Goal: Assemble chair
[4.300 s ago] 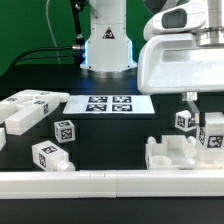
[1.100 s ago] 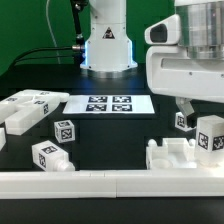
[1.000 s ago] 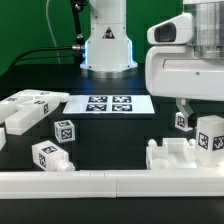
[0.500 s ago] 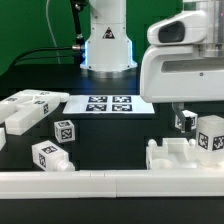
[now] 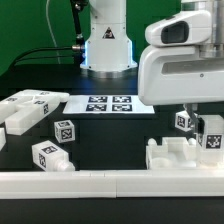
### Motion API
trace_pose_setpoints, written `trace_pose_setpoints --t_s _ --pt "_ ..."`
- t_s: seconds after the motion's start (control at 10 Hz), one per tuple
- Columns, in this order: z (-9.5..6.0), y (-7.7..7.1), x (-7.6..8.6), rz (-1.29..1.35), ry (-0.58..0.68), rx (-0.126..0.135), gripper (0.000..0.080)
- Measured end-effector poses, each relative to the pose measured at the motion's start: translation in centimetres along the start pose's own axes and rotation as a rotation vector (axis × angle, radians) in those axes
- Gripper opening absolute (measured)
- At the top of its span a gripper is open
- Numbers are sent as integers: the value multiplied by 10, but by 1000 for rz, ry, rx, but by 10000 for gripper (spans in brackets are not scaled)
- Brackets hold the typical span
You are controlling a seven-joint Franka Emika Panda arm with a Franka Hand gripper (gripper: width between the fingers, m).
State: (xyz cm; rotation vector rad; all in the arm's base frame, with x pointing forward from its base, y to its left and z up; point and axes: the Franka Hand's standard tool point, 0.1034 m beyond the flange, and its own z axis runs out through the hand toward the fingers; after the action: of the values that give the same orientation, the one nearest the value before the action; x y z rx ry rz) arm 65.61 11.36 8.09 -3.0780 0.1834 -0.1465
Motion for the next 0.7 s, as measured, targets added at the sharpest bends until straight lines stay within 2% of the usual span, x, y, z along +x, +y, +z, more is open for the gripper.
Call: trace_pose_setpoints --t_s 0.1,0.3,0.5,0.7 --pt "0 0 0 72 0 1 284" --pt "1 4 1 402 -2 6 284" --pt "2 9 2 812 -15 38 284" --pt "2 12 1 1064 -40 50 284"
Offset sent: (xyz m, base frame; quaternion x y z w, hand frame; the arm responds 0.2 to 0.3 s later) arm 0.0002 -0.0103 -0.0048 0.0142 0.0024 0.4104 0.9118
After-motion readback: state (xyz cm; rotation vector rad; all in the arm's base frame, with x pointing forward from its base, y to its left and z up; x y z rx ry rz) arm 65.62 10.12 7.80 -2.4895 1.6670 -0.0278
